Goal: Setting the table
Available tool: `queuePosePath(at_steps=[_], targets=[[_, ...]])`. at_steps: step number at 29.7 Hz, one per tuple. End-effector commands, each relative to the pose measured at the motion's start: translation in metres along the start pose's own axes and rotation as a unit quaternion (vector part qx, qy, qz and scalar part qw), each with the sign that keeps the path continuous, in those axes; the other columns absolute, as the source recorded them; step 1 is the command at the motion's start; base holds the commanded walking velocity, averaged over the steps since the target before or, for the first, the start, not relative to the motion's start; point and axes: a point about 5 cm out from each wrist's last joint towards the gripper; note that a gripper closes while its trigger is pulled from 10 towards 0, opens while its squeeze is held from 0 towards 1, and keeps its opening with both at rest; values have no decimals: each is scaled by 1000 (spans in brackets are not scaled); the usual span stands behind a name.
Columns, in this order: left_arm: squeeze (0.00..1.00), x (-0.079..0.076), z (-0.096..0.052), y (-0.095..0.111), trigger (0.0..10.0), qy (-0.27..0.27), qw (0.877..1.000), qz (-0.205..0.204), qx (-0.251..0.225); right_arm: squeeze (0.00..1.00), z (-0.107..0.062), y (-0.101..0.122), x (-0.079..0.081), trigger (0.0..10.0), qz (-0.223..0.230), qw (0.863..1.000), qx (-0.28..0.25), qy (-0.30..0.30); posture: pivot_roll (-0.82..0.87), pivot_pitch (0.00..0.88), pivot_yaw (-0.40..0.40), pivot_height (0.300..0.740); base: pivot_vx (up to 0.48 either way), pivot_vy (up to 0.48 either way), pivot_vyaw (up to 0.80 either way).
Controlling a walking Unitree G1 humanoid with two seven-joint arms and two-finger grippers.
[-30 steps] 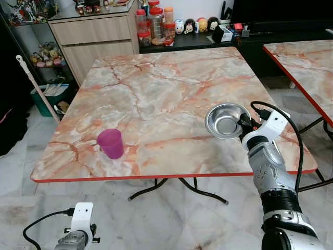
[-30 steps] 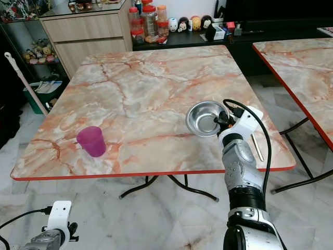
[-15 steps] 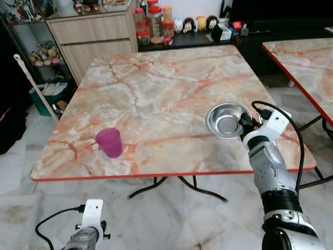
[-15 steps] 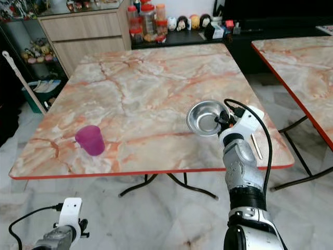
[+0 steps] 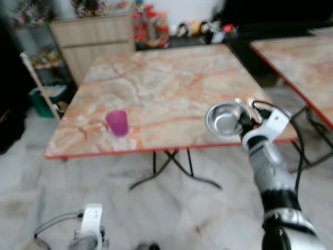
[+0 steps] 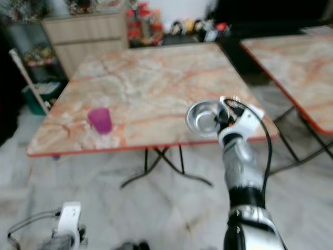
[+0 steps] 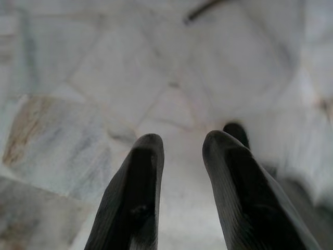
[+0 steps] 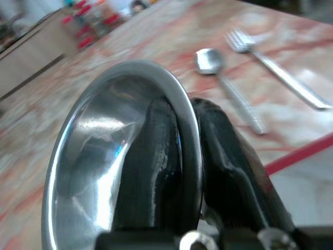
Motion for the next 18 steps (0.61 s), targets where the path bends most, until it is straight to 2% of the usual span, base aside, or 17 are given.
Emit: queuePosePath(at_steps=[1, 8, 11, 15, 18], targets=[[0, -2, -4, -23, 10000, -3, 999, 0, 39, 0, 1, -6, 13, 10000, 4, 1000, 5, 20, -74, 1, 86, 736, 0, 0, 0], [0, -3, -3, -19, 10000, 0, 999, -13, 31, 0, 1, -7, 9, 10000, 6, 1000, 5, 15, -71, 3, 86, 736, 0, 0, 0], [0, -4, -3, -17, 10000, -1, 1000, -6, 30, 0, 2, -9, 5, 10000, 3, 1000, 10, 9, -71, 3, 86, 736, 0, 0, 0], [0, -2, -2, -16, 10000, -5, 1000, 5, 30, 0, 1, -17, -7, 10000, -21, 999, 25, -16, -75, 5, 89, 736, 0, 0, 0], [0, 2, -2, -16, 10000, -2, 1000, 2, 31, 0, -1, -31, -23, 10000, -37, 997, 52, -50, -80, 5, 93, 736, 0, 0, 0]])
Point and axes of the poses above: a point about 5 cm out from each wrist's last joint towards the gripper, its own z axis pointing out of the wrist towards the gripper, its own y axis along the axis of the wrist's last joint, x = y × z, and after that the axes turned 13 degrees about z, right-handed
